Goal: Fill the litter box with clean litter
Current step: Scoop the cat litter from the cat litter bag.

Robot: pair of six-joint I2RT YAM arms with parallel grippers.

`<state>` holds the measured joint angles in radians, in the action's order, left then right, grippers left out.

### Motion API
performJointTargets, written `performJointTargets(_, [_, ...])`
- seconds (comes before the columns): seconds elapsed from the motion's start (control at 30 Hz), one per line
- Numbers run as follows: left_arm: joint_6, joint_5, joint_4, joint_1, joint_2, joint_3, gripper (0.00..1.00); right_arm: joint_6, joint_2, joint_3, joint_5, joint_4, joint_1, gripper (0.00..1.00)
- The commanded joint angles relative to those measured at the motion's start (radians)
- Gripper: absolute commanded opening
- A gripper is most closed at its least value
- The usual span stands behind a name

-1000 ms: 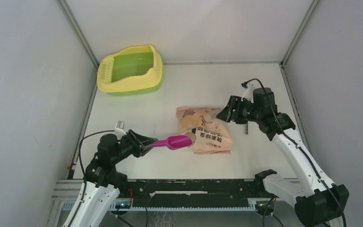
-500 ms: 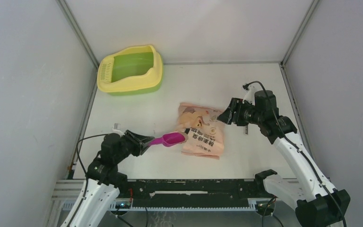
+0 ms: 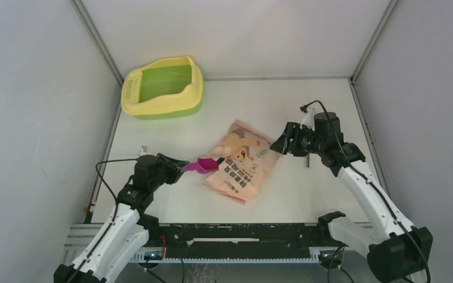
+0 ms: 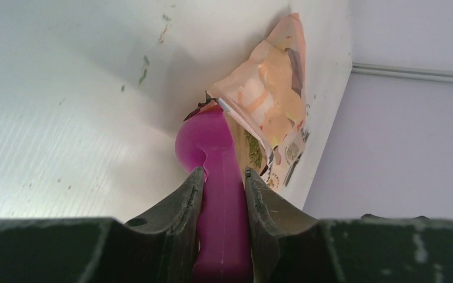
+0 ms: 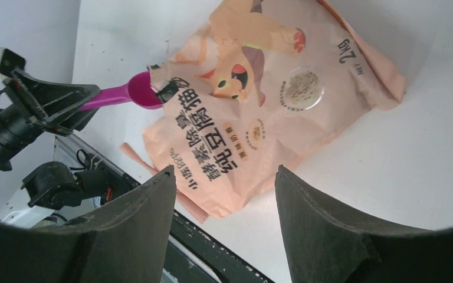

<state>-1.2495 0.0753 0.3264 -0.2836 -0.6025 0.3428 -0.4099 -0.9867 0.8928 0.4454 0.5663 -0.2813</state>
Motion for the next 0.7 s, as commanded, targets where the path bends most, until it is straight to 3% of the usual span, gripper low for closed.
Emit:
performJointTargets(0.0, [0.074,-0.017,-0.234,0.014,-0.064,0.036,0.00,0.001,-0.073,0.027,-0.028,-0.083,0.008,0.69])
performJointTargets(0.1, [0.077,0.045,-0.358,0.014,-0.080,0.009,0.00,0.002,-0.120,0.029,-0.048,-0.107,0.012,0.69])
performJointTargets(0.3, [0.100,0.055,-0.461,0.012,-0.074,-0.048,0.00,-0.013,-0.229,0.058,-0.128,-0.148,0.055,0.69])
performJointTargets(0.4, [0.131,0.060,-0.467,0.008,-0.143,-0.041,0.00,-0.022,-0.297,0.075,-0.173,-0.182,0.075,0.69])
performJointTargets(0.5, [0.159,0.078,-0.472,-0.001,-0.232,-0.022,0.00,-0.022,-0.369,0.098,-0.197,-0.212,0.089,0.60])
performJointTargets(0.67, [0.178,0.057,-0.533,-0.049,-0.331,-0.001,0.00,-0.003,-0.502,0.160,-0.237,-0.229,0.088,0.55])
